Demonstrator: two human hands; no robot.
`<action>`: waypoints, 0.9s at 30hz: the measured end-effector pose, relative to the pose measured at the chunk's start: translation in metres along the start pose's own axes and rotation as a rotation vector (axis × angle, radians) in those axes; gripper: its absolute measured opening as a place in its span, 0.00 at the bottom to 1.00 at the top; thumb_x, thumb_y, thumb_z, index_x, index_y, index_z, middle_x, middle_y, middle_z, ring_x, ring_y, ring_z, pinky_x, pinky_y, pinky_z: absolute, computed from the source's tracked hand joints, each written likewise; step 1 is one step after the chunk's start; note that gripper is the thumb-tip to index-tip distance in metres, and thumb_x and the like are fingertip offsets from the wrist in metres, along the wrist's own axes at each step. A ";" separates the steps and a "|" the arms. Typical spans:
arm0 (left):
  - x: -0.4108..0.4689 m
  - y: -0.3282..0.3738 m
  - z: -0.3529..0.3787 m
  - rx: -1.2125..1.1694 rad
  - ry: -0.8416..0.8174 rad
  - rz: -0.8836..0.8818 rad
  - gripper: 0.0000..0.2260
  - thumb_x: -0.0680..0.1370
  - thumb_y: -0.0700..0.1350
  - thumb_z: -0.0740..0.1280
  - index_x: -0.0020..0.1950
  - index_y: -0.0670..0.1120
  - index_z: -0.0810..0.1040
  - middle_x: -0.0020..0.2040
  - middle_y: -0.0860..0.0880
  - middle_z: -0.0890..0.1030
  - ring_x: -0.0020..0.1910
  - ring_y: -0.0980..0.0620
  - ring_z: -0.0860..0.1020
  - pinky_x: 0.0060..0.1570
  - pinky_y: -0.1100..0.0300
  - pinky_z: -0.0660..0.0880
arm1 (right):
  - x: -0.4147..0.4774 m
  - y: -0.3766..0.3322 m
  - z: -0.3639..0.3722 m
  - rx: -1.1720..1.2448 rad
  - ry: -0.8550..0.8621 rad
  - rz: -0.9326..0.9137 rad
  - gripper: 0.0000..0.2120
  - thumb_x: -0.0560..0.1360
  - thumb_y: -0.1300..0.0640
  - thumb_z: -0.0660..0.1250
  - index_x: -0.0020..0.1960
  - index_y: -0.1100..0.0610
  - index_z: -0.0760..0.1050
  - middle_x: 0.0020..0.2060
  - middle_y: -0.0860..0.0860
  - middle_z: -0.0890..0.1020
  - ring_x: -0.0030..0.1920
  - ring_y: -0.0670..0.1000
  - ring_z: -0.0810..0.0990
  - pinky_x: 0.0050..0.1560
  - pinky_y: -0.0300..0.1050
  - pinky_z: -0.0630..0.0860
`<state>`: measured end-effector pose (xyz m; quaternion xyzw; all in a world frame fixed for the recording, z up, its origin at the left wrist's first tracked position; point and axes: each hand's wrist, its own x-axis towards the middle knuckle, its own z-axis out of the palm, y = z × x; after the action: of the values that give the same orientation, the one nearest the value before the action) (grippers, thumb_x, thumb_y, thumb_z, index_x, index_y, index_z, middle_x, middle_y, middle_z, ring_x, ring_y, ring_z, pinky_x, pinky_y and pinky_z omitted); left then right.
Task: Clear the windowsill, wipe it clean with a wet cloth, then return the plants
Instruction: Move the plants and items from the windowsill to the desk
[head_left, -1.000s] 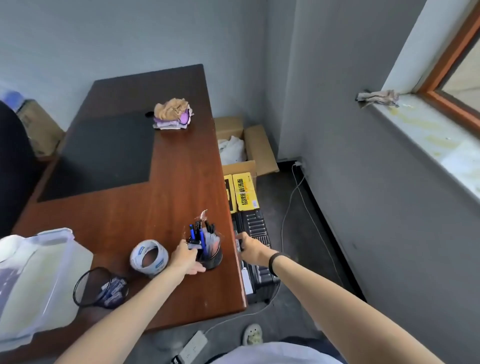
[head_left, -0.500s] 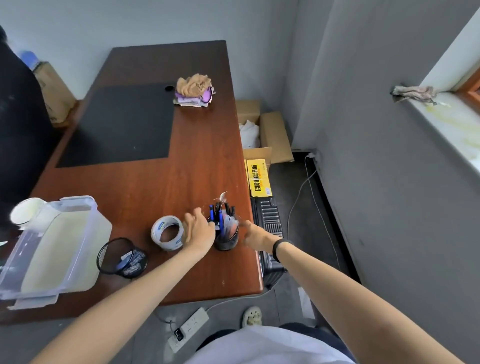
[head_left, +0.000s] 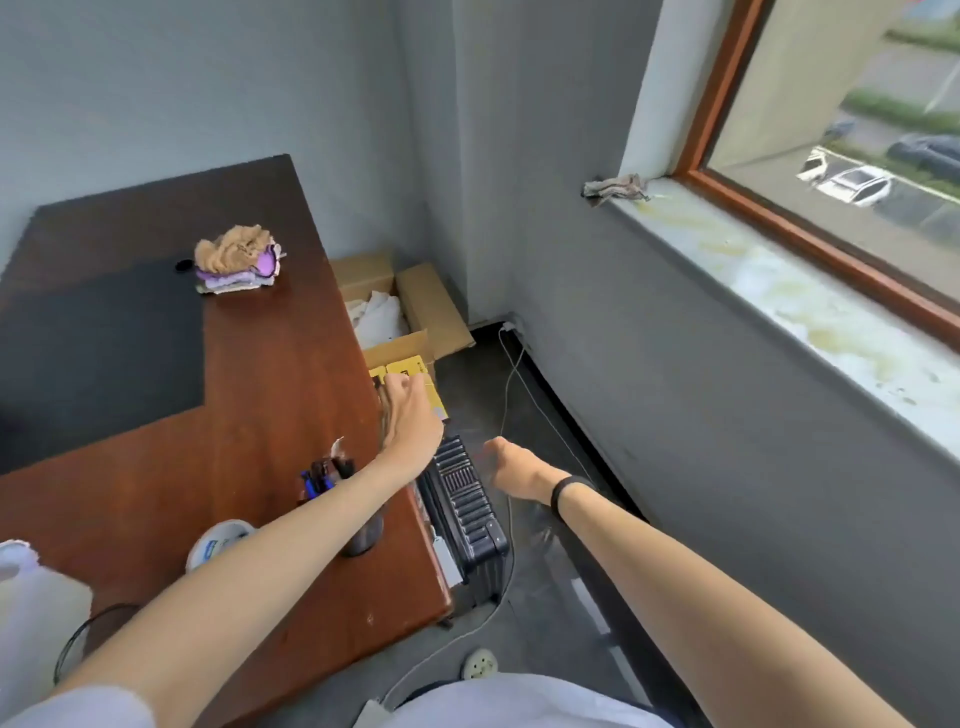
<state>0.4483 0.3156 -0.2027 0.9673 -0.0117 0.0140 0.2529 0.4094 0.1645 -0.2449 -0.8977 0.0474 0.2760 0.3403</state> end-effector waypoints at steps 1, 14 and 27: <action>0.000 0.020 0.009 0.002 -0.030 0.032 0.20 0.74 0.32 0.62 0.66 0.43 0.68 0.61 0.43 0.63 0.62 0.43 0.66 0.59 0.53 0.68 | -0.009 0.017 -0.015 0.033 0.042 0.024 0.25 0.76 0.65 0.60 0.72 0.56 0.62 0.65 0.57 0.73 0.64 0.55 0.73 0.56 0.40 0.69; -0.107 0.285 0.131 0.004 -0.349 0.513 0.17 0.74 0.35 0.60 0.63 0.45 0.70 0.61 0.48 0.63 0.59 0.49 0.67 0.52 0.54 0.69 | -0.198 0.242 -0.127 0.548 0.765 0.357 0.21 0.75 0.67 0.55 0.67 0.59 0.68 0.60 0.58 0.75 0.57 0.56 0.75 0.52 0.43 0.71; -0.246 0.472 0.219 -0.055 -0.543 0.829 0.15 0.75 0.35 0.58 0.60 0.44 0.72 0.61 0.47 0.63 0.58 0.48 0.68 0.48 0.53 0.73 | -0.365 0.394 -0.167 0.710 1.187 0.565 0.19 0.75 0.68 0.55 0.63 0.59 0.70 0.48 0.54 0.74 0.44 0.52 0.73 0.40 0.41 0.69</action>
<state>0.1935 -0.1996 -0.1708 0.8429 -0.4614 -0.1393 0.2392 0.0713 -0.2809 -0.1796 -0.6857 0.5383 -0.2097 0.4429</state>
